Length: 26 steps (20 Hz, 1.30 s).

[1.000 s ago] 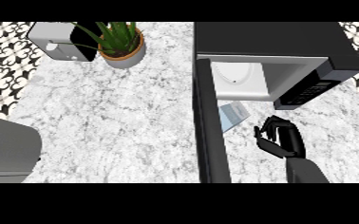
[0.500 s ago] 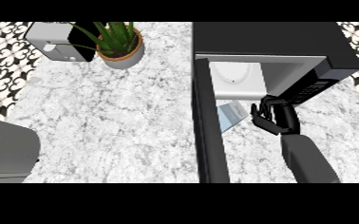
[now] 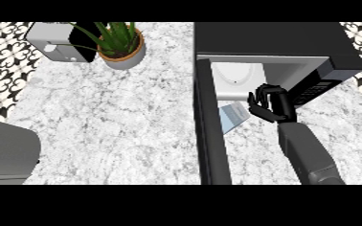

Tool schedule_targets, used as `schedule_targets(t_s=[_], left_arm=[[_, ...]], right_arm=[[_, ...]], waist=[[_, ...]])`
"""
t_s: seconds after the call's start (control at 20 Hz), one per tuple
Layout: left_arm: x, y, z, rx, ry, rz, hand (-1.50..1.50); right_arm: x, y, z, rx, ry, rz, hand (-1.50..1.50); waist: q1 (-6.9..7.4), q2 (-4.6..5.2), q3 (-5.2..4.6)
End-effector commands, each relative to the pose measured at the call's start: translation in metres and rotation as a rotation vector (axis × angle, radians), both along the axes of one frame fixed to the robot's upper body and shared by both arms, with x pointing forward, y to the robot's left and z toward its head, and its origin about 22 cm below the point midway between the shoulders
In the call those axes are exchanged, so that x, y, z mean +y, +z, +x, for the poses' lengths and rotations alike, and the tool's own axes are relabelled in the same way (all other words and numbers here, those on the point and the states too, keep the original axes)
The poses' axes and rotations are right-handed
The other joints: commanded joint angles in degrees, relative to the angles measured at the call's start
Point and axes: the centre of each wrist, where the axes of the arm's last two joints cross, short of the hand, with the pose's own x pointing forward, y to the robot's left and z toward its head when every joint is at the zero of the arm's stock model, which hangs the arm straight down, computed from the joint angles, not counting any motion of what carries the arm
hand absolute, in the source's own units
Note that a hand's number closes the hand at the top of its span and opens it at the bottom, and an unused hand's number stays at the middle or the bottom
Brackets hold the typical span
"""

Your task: Pick up the milk, place it into the microwave and close the microwave

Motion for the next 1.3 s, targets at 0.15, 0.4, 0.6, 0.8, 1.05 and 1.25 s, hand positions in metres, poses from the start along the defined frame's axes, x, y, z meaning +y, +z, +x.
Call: schedule_targets(t_s=[0.15,0.4,0.6,0.8,1.05,1.25], left_arm=[[-0.003,0.014,0.017,-0.110,-0.044,-0.027,-1.50],[0.000,0.012,0.021,-0.135,-0.058,-0.024,-1.50],[0.000,0.006,0.024,-0.123,-0.072,-0.034,-1.50],[0.001,0.007,0.029,-0.127,-0.081,-0.022,-1.50],[0.000,0.006,0.034,-0.127,-0.107,-0.021,-1.50],[0.006,0.004,0.038,-0.134,-0.108,-0.013,-1.50]], right_arm=[[-0.023,0.072,0.056,-0.030,-0.032,-0.102,1.50],[-0.020,0.066,0.052,-0.080,-0.141,-0.245,1.50],[-0.026,0.077,0.058,-0.093,-0.228,-0.276,1.50],[-0.024,0.081,0.062,-0.109,-0.278,-0.279,1.50],[-0.040,0.083,0.058,-0.129,-0.334,-0.314,1.50],[-0.024,0.074,0.057,-0.144,-0.371,-0.284,1.50]], waist=[[2.20,1.14,0.05],[4.07,1.58,0.04],[4.99,1.71,-0.01],[5.79,2.30,0.02],[6.63,2.52,-0.01],[7.77,2.85,-0.02]])
